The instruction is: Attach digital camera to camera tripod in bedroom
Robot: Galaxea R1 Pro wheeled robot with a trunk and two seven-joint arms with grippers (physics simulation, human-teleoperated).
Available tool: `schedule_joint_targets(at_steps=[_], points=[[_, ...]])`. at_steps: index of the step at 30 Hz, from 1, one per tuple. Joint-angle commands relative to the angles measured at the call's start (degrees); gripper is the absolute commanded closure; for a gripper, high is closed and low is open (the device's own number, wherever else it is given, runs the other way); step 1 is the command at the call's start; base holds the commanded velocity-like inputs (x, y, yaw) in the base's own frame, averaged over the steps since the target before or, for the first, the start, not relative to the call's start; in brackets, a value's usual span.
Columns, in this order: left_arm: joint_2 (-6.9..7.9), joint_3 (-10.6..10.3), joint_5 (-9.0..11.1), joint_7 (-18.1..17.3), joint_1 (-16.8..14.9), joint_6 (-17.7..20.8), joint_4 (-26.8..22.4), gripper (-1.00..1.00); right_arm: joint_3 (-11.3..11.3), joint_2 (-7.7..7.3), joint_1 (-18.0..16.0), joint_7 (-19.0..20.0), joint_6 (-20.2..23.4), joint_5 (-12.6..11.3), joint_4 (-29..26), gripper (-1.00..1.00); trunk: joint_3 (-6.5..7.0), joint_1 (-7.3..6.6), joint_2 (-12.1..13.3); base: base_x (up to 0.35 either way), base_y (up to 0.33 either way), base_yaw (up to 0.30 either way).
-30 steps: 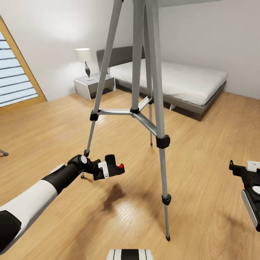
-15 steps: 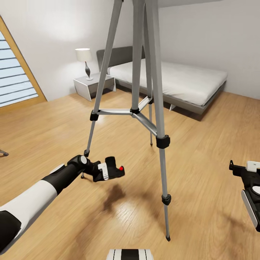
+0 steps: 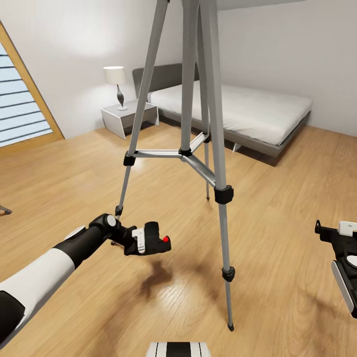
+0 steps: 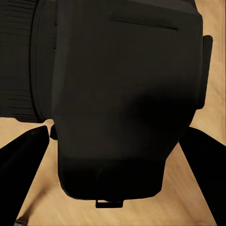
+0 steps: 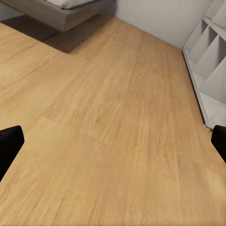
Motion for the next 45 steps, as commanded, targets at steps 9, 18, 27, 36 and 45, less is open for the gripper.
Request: schedule_joint_targets(at_steps=[9,18,27,36,45], points=[[0.16,-0.29,0.09,-0.26,1.24,0.23,-0.21,1.0,-0.01,-0.02,-0.04,-0.22,0.35,-0.01,-0.09,-1.0,-0.05,-0.01,-0.02,0.0,0.0,0.0],[0.17,-0.28,0.18,-0.29,2.03,-0.09,-0.24,1.0,0.0,-0.02,-0.01,-0.22,0.37,-0.01,-0.09,-1.0,-0.05,-0.01,-0.02,0.0,0.0,0.0],[-0.17,-0.15,0.46,-0.58,2.18,0.08,-0.39,1.0,0.01,-0.02,-0.03,-0.22,0.38,-0.04,-0.09,-1.0,-0.05,-0.01,-0.02,0.0,0.0,0.0],[-0.55,-0.03,0.53,-0.61,2.19,0.16,-0.4,1.0,-0.01,-0.02,-0.02,-0.22,0.43,-0.01,-0.09,-1.0,-0.05,-0.01,-0.02,0.0,0.0,0.0],[-0.84,-0.02,0.53,-0.61,2.19,0.43,-0.36,1.0,0.0,-0.02,-0.02,-0.22,0.32,0.0,-0.09,-1.0,1.5,-0.19,0.07,0.0,0.0,0.0]])
